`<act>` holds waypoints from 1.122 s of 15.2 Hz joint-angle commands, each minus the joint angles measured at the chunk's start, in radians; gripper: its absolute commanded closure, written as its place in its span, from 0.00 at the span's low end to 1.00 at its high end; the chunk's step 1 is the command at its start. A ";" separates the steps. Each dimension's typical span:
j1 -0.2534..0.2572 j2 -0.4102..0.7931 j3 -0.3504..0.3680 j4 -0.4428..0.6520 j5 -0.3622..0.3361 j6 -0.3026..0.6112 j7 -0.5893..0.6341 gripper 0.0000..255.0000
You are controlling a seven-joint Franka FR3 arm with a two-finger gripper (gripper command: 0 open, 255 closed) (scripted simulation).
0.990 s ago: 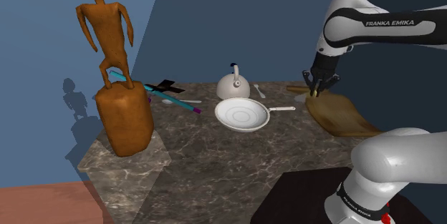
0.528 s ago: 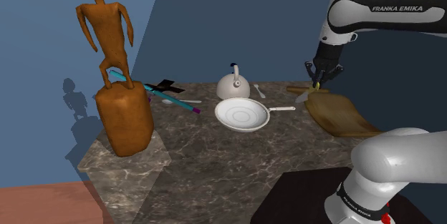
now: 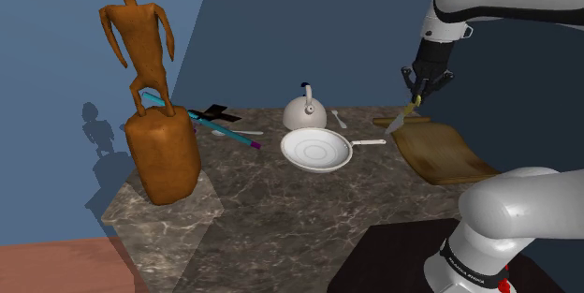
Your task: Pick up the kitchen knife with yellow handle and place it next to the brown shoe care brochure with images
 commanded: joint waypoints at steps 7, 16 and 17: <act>0.055 0.103 0.163 0.080 0.104 0.024 0.179 1.00; 0.090 0.295 0.351 0.245 0.167 0.063 0.391 1.00; 0.092 0.321 0.372 0.268 0.168 0.067 0.415 1.00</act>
